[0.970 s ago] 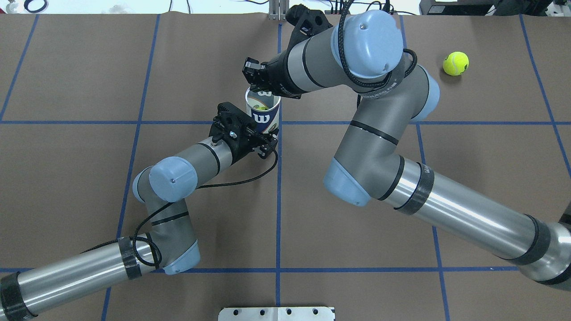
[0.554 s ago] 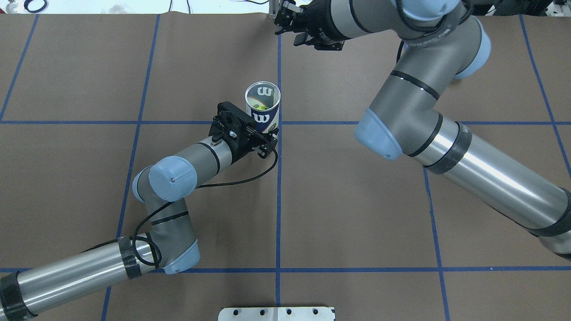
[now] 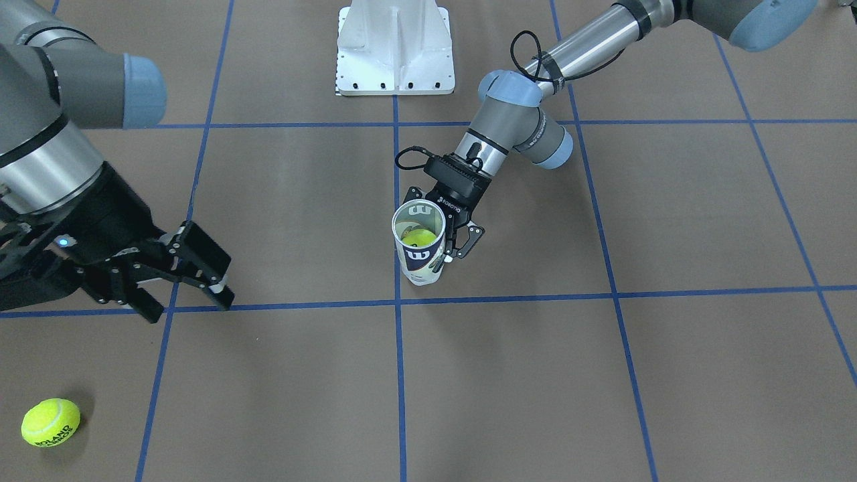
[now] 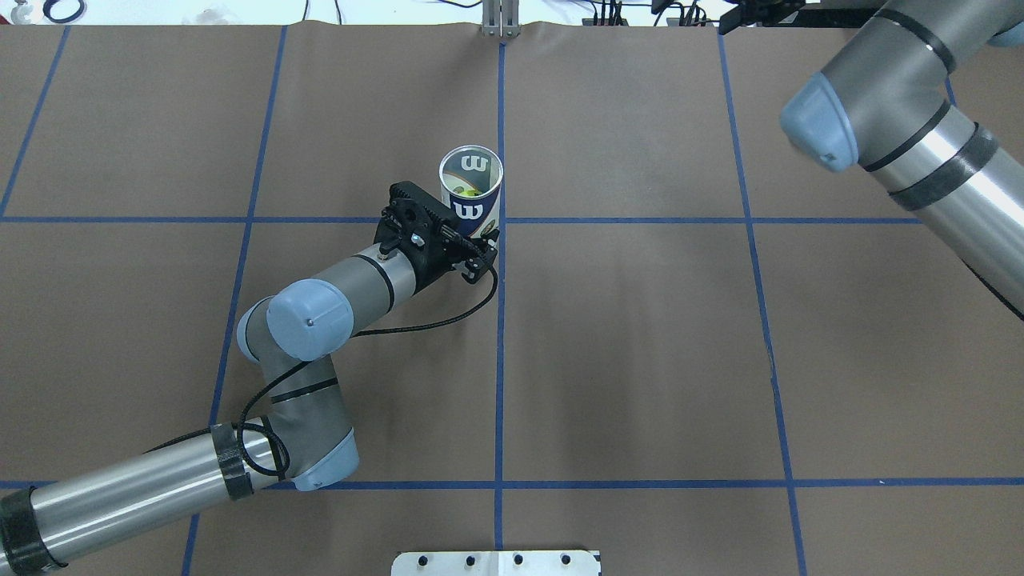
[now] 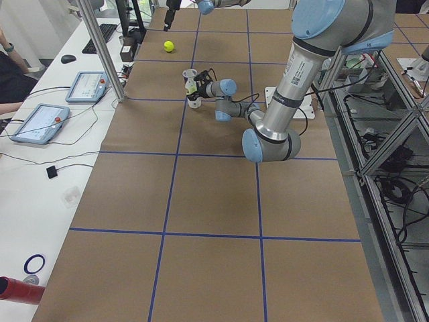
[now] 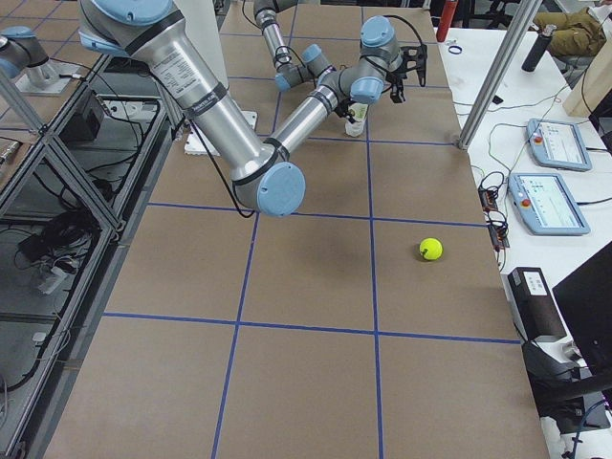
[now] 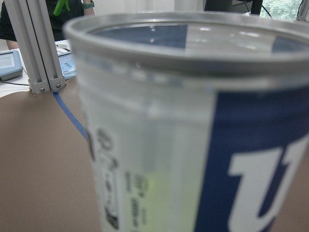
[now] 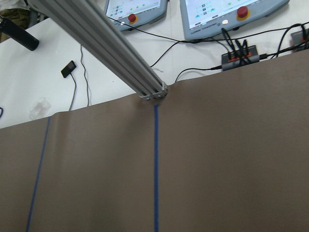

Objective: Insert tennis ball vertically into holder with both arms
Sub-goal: 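Swing the right gripper toward the second tennis ball farther from the robot, then lower the right gripper onto the second ball and close it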

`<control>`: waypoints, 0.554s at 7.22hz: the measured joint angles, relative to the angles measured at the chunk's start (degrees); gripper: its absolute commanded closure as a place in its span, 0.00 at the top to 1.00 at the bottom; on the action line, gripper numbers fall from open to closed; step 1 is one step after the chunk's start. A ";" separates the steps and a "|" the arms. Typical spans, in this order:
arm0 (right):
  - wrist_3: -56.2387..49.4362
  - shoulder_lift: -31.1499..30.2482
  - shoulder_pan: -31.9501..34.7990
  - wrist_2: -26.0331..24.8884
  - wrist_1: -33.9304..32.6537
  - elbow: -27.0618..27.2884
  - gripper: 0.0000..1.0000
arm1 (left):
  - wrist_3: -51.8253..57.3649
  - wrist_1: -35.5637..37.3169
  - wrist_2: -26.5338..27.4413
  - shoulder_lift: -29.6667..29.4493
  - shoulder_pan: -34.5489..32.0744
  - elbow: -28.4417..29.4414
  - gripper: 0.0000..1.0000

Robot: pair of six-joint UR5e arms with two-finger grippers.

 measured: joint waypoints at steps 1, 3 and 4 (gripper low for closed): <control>-10.89 -0.88 2.24 0.33 -2.69 -3.94 1.00 | 0.00 0.01 -0.04 0.04 0.00 0.00 0.73; -23.14 -2.60 4.35 -2.17 4.46 -16.58 1.00 | 0.00 0.02 -0.07 0.06 0.00 0.00 0.73; -24.95 -3.53 4.35 -4.34 14.06 -25.00 1.00 | 0.00 0.01 -0.06 0.09 0.00 0.00 0.73</control>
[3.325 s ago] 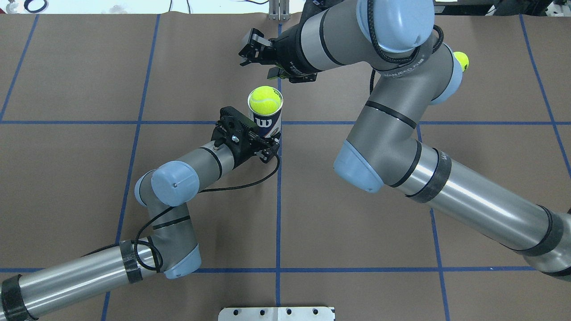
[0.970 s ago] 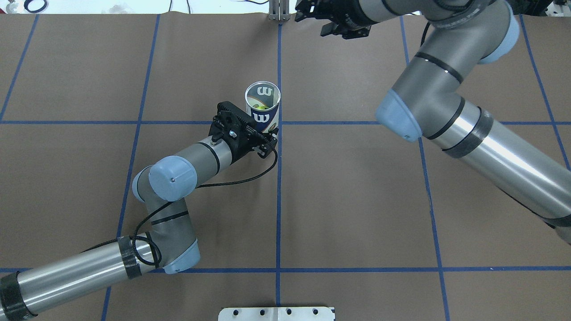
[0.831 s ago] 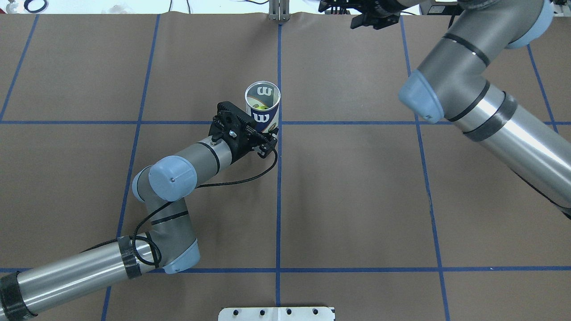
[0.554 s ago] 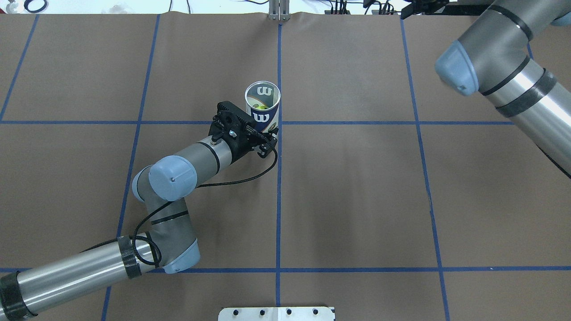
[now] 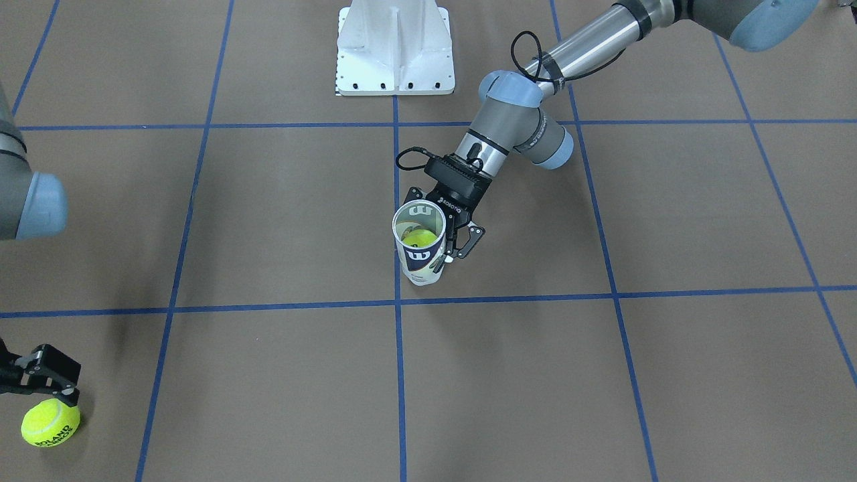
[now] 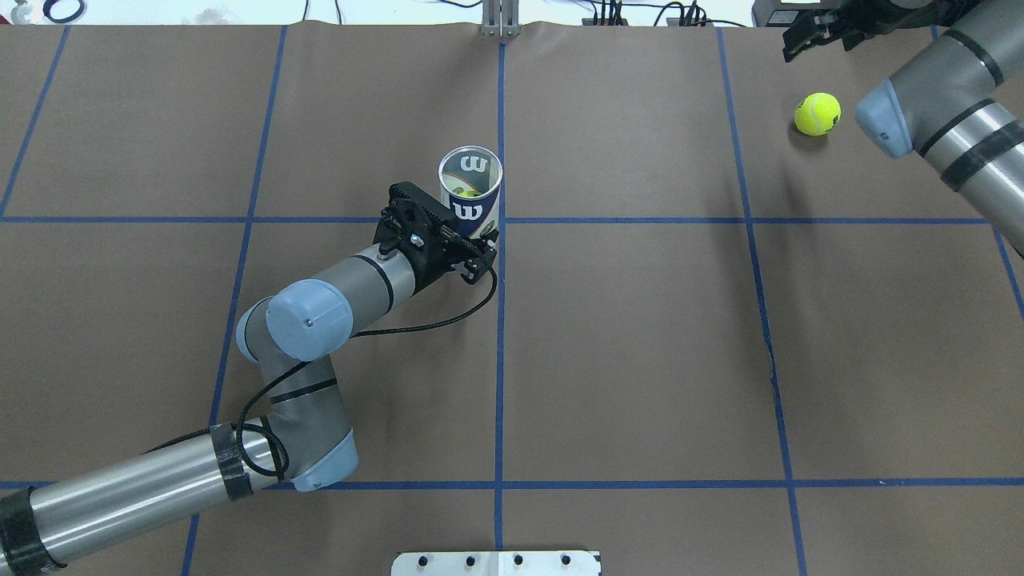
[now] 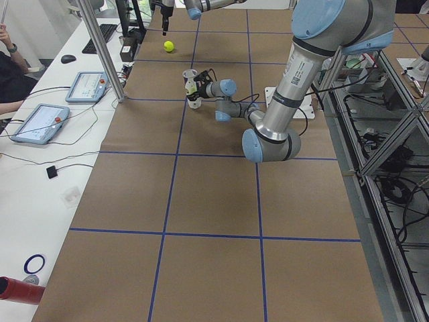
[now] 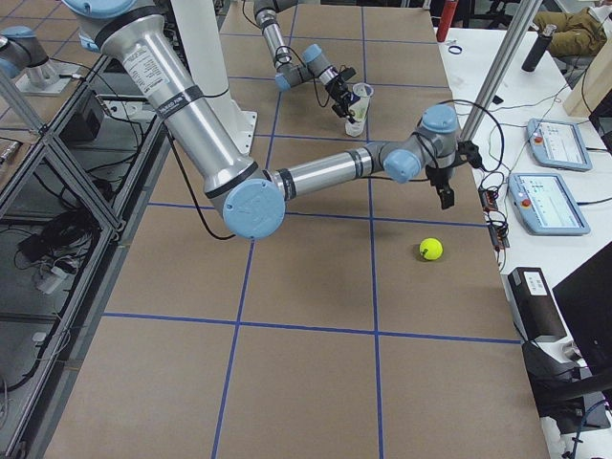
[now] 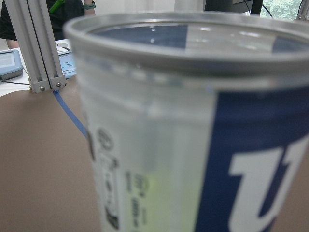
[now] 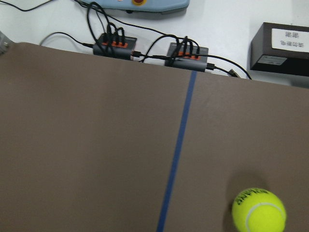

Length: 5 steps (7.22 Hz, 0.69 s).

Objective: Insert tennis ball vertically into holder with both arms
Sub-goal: 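Lower the right gripper onto the second ball and close it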

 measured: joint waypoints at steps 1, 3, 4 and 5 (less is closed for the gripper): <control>-0.65 -0.30 -0.58 -2.37 6.36 -5.89 1.00 | 0.00 0.00 0.00 0.06 0.01 0.00 0.73; -0.93 0.06 -2.70 -6.88 10.30 -10.90 1.00 | 0.00 -0.02 -0.06 0.22 0.02 0.00 0.74; -0.94 0.42 -3.47 -7.87 10.68 -11.95 1.00 | 0.00 -0.06 -0.10 0.28 0.02 -0.02 0.73; -0.94 0.58 -4.23 -8.76 10.81 -12.83 1.00 | 0.00 -0.10 -0.15 0.30 0.00 -0.06 0.74</control>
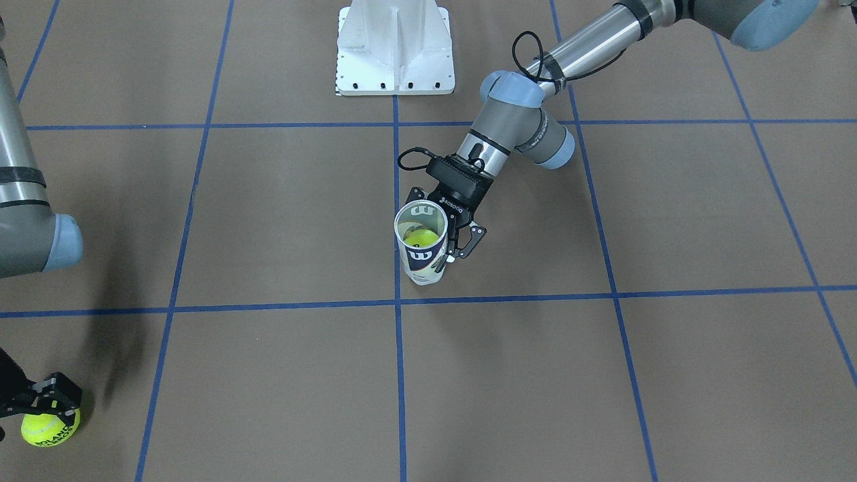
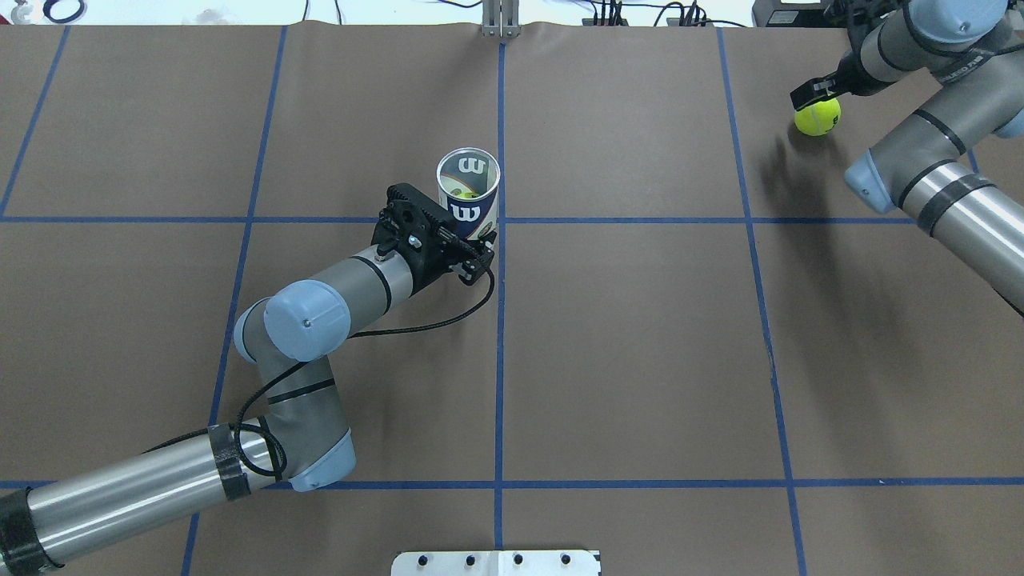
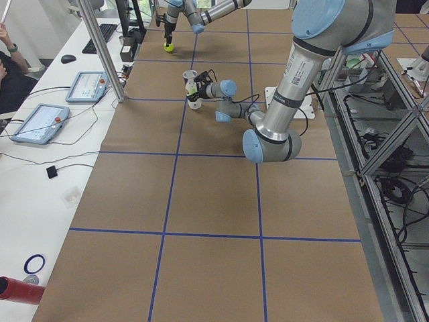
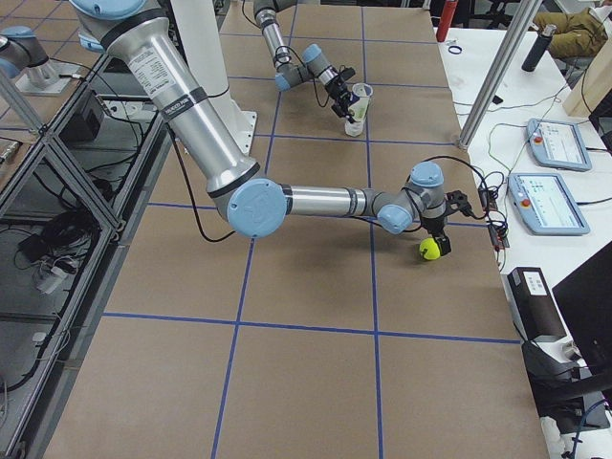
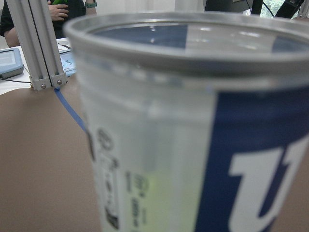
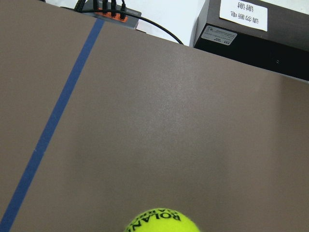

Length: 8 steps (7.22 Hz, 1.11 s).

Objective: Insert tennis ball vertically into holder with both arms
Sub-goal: 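Lower the right gripper onto the second ball and close it, then carry the ball with the right gripper over the can's open top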

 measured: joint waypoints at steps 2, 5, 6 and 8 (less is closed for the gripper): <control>0.00 -0.06 -1.47 -1.36 -0.02 -1.27 0.22 | 0.00 -0.07 -0.03 0.02 0.00 0.02 0.74; 0.12 0.39 -1.66 -0.92 -0.44 -1.60 0.00 | 0.00 -0.10 -0.03 0.02 0.00 -0.05 0.74; 0.34 1.18 -1.12 0.24 -0.71 -1.41 0.00 | 0.00 -0.13 -0.03 0.02 0.01 -0.09 0.74; 5.18 5.13 0.53 6.08 -3.23 0.72 0.00 | 0.00 -0.11 -0.03 0.02 0.07 -0.14 0.74</control>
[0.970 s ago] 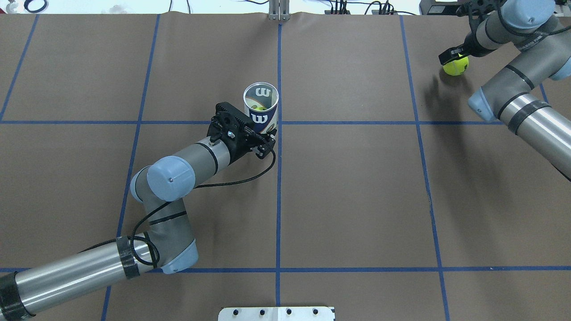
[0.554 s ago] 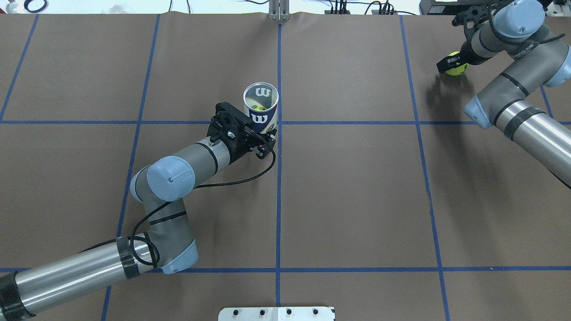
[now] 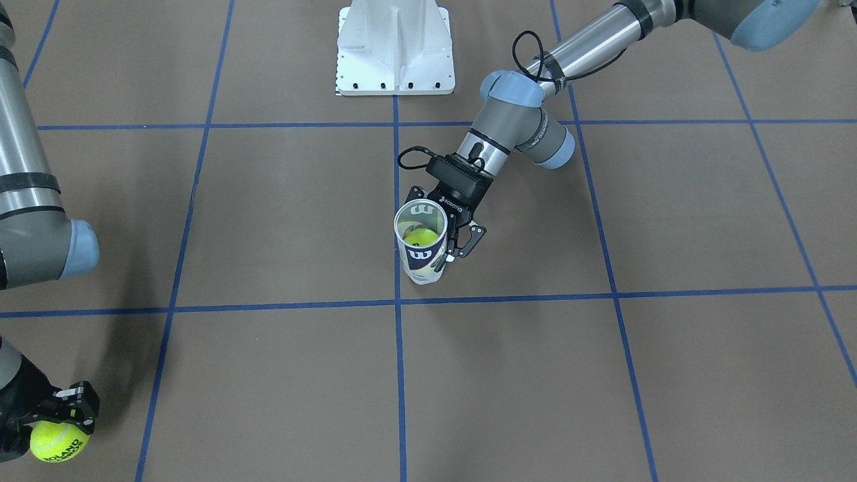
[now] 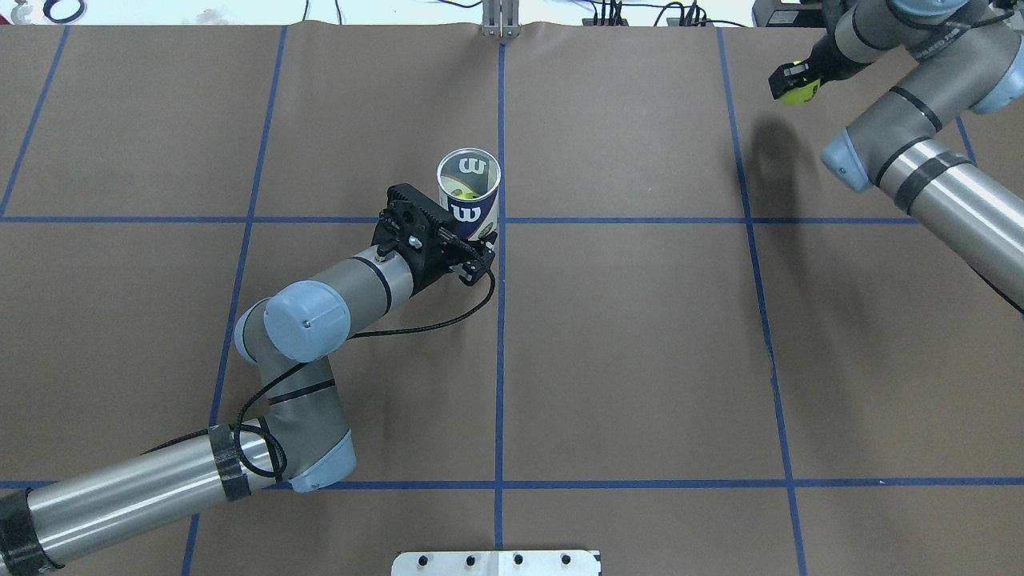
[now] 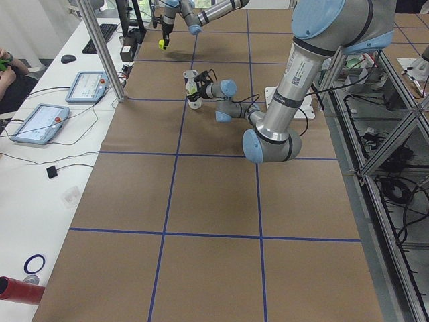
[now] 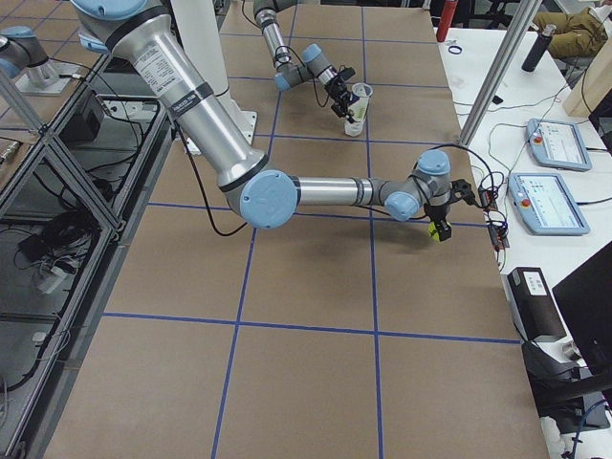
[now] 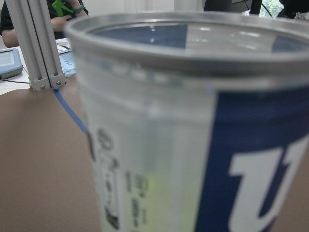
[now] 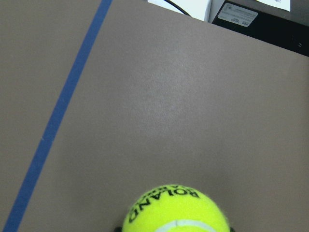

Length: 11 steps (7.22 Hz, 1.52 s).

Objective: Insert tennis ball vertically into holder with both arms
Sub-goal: 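Carry the ball with the right gripper over the can's open top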

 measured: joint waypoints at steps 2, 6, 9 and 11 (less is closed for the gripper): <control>14.92 4.15 -0.24 7.53 -7.06 9.44 0.00 | 0.00 0.03 0.00 0.00 0.01 -0.02 0.74; 43.10 11.66 -10.23 14.77 -16.82 25.74 0.00 | 0.00 0.12 0.00 -0.15 0.09 -0.06 0.74; 49.03 14.06 -15.41 14.81 -20.23 29.09 0.00 | 0.00 0.18 0.00 -0.15 0.07 -0.01 0.74; 49.31 14.03 -17.24 14.46 -22.25 30.32 0.00 | 0.00 0.20 0.00 -0.15 0.07 0.02 0.74</control>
